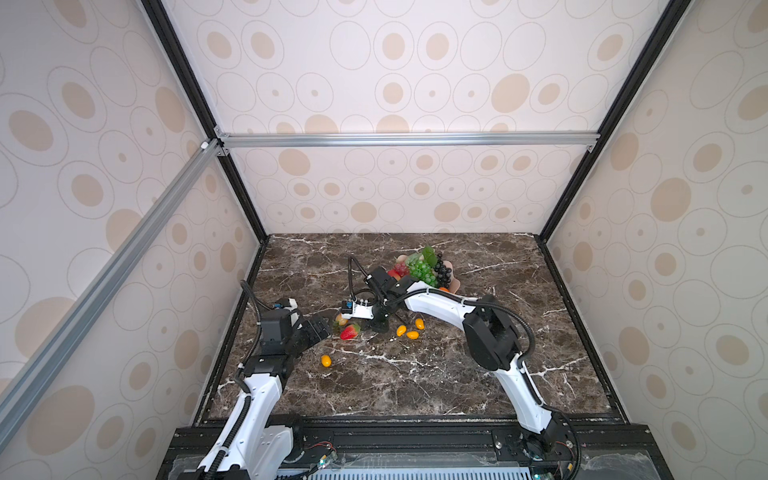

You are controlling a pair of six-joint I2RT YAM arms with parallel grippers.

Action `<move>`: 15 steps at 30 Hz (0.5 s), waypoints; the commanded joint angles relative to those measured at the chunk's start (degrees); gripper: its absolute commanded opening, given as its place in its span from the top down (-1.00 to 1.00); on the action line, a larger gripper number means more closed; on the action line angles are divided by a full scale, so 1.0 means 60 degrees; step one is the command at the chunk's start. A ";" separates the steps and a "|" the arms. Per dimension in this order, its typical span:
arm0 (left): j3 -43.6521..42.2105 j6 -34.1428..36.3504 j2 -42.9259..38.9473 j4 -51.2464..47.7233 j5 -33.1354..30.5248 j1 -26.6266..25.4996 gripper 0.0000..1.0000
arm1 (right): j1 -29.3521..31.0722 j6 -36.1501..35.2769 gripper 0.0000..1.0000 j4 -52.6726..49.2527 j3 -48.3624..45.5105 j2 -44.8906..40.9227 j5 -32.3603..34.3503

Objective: Place and organize the fake fruits in the fruit bowl
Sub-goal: 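Close the right gripper on the strawberry and lift it, then carry the strawberry with the right gripper into the pink bowl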

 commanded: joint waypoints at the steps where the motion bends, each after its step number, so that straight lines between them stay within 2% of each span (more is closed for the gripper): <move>1: -0.0017 0.0049 0.0087 0.0810 0.0613 0.0041 -0.81 | -0.0373 -0.0003 1.00 0.0813 -0.0679 -0.1252 0.0050; 3: -0.0049 -0.0135 0.0217 0.1254 0.0919 -0.0030 -0.82 | -0.0625 -0.0167 1.00 0.1024 -0.1136 -0.1696 -0.0149; 8: 0.0092 -0.0540 0.0631 0.2087 0.0916 -0.0493 -0.85 | -0.1404 -0.0079 1.00 0.1514 -0.1942 -0.2492 -0.0568; 11: 0.0262 -0.0738 0.0948 0.2567 0.0766 -0.1083 -0.87 | -0.1910 0.0087 1.00 0.1787 -0.2291 -0.2828 -0.0629; 15: 0.0731 -0.0831 0.1643 0.3038 -0.0086 -0.2122 -0.92 | -0.2544 0.0278 1.00 0.2164 -0.2736 -0.3051 -0.0623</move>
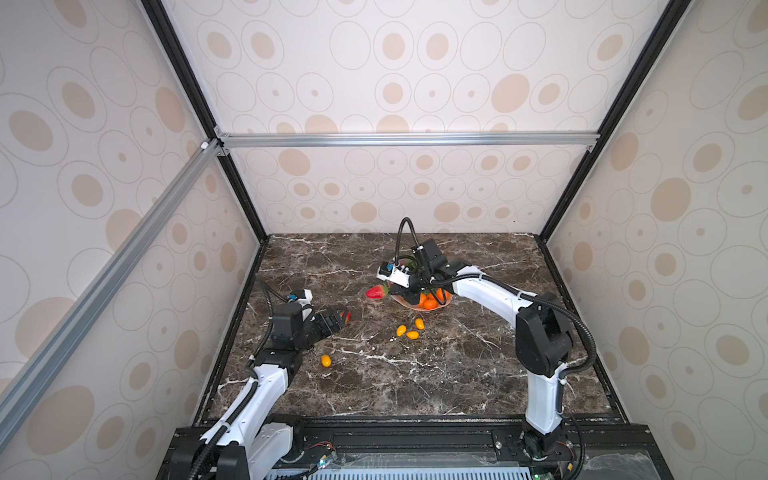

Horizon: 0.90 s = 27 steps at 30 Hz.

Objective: Place and organize the fake fruits in the fruit bowl
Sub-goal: 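Carry the strawberry with the right gripper into the pink bowl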

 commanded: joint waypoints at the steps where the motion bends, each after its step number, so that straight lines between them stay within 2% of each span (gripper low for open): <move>1: 0.0788 -0.0193 0.0564 0.0878 -0.0560 -0.0750 -0.93 | -0.0359 0.0097 1.00 0.0393 -0.0364 -0.0349 -0.0161; 5: 0.1364 -0.0196 0.1376 0.1232 -0.0892 -0.1546 -0.96 | -0.0836 0.0081 1.00 0.0399 -0.0514 -0.0298 -0.0038; 11: 0.1881 -0.0287 0.2144 0.1560 -0.1034 -0.2239 -0.96 | -0.1447 0.0233 1.00 0.0407 -0.0684 -0.0206 0.0118; 27: 0.2066 -0.0302 0.2423 0.1500 -0.1144 -0.2660 -0.96 | -0.1651 0.0233 1.00 -0.0268 -0.0033 0.0801 0.1106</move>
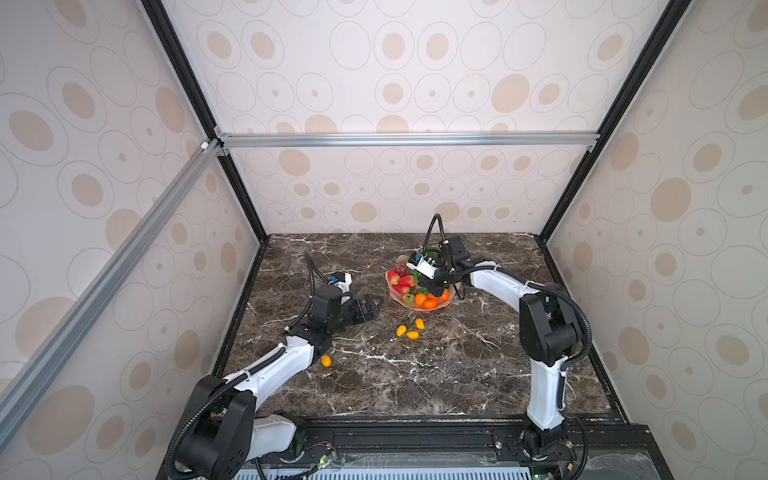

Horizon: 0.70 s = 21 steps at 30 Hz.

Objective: Place and organize the fake fruits in the fruit bowl
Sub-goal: 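Carry the strawberry with the right gripper into the pink bowl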

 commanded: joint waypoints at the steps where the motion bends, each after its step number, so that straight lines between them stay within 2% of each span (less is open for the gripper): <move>1: 0.0419 -0.0067 0.0006 0.0163 -0.0113 -0.0073 -0.96 | -0.0006 -0.0119 1.00 -0.0424 0.0297 0.0228 0.0198; 6: 0.0417 -0.0094 0.0049 0.0187 -0.0086 -0.0080 -0.96 | -0.0008 -0.0318 0.95 -0.0691 0.0312 0.0317 0.0536; 13: 0.0475 -0.0081 0.0177 0.0219 -0.0023 -0.0104 -0.96 | 0.0003 -0.0322 0.59 -0.0765 0.0363 0.0319 0.0902; 21: 0.0599 0.0198 0.0019 -0.0334 -0.0473 -0.0103 -0.96 | -0.0004 -0.0280 0.37 -0.0472 0.0133 -0.0300 0.1191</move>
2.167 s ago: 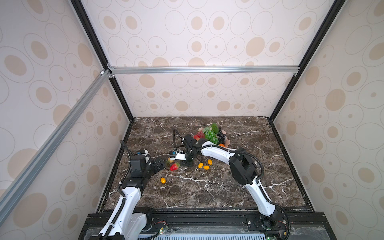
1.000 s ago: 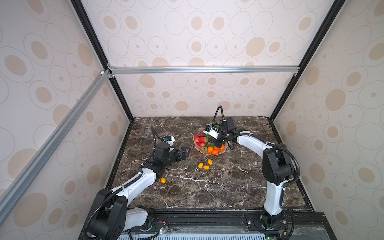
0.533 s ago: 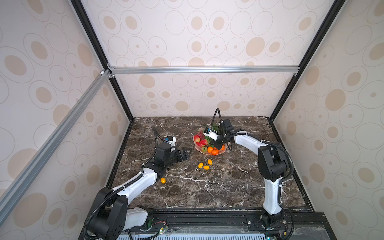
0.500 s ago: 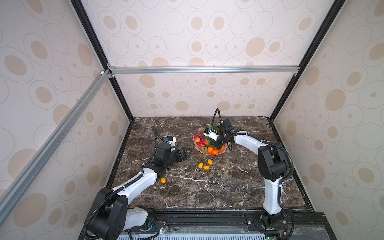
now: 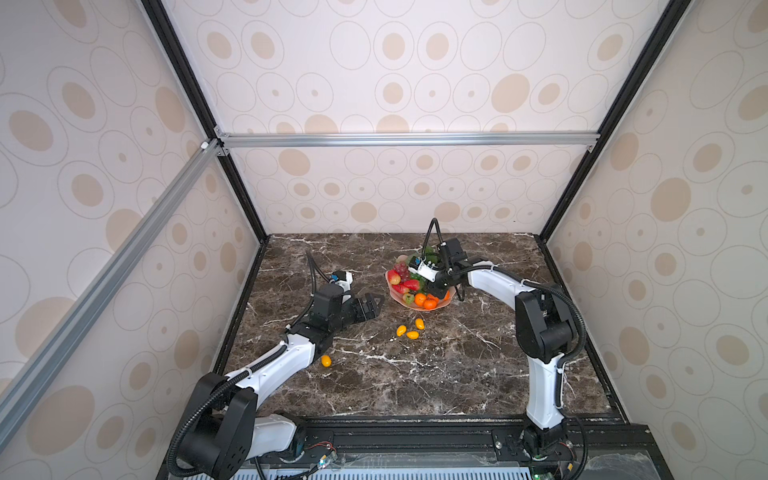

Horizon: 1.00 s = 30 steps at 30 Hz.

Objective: Place and organize the fake fruits in the fruit bowl
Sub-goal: 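Carry the strawberry with the right gripper into the pink bowl, then open the right gripper to release the strawberry and raise it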

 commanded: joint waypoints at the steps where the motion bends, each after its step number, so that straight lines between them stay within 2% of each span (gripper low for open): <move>1: 0.0437 0.0224 -0.0181 -0.0357 -0.0408 -0.0061 -0.96 | 0.0001 -0.0105 0.33 0.0145 -0.0087 -0.0641 0.0169; 8: 0.0576 0.0478 -0.0300 -0.1031 -0.0977 -0.0062 -0.96 | 0.0005 0.0304 0.03 0.1300 -0.0920 -0.1707 0.0538; 11: 0.0543 0.0530 -0.0399 -0.1150 -0.1111 -0.0034 -0.97 | 0.0017 0.0352 -0.02 0.1673 -0.1210 -0.1965 0.0491; 19: 0.0436 0.0496 -0.0402 -0.1188 -0.1096 0.0012 -0.97 | 0.0019 0.0362 -0.01 0.1610 -0.1276 -0.1981 0.0491; 26: 0.0329 0.0421 -0.0450 -0.1119 -0.1086 0.0051 -0.96 | 0.0076 0.0513 0.03 0.1458 -0.1027 -0.1846 0.0043; 30: 0.0320 0.0432 -0.0443 -0.1108 -0.1038 0.0048 -0.96 | 0.0178 0.0659 0.22 0.1406 -0.0797 -0.1681 -0.0147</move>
